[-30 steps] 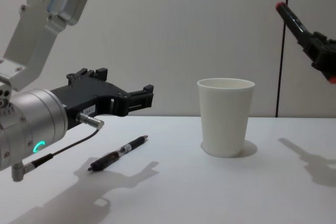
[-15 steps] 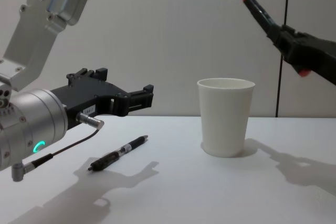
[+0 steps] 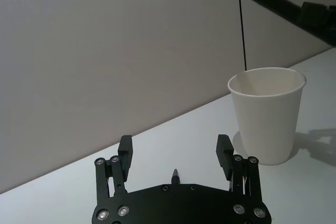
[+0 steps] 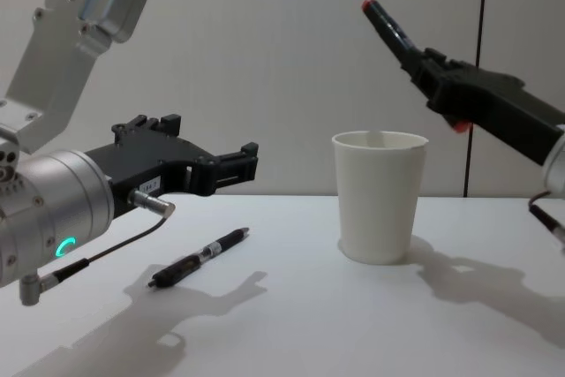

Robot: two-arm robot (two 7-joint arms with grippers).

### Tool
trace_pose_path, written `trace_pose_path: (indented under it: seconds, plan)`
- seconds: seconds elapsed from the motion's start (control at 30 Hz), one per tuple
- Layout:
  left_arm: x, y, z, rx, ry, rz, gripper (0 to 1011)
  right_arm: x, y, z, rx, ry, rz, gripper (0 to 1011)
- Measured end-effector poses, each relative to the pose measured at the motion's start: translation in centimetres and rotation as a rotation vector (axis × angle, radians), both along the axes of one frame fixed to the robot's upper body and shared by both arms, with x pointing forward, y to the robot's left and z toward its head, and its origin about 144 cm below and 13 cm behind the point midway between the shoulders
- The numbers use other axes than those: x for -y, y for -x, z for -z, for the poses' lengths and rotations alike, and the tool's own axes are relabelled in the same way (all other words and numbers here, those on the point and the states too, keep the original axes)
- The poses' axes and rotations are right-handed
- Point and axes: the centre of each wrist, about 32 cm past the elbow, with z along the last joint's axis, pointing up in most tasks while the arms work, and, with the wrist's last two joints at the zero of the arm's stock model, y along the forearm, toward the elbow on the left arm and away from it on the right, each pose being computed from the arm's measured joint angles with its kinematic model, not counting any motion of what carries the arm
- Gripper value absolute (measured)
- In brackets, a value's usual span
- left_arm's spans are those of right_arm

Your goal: Place the pen into the pen holder.

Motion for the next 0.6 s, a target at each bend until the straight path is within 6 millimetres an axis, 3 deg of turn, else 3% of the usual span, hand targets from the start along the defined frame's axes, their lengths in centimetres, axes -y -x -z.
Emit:
trace_pose_path:
  seconds: [0.6]
  plan:
    - [0.0,0.0,0.0,0.0,0.0,0.0,1003,-2.2,-1.9,0.8,-0.006,0.022,0.011,181]
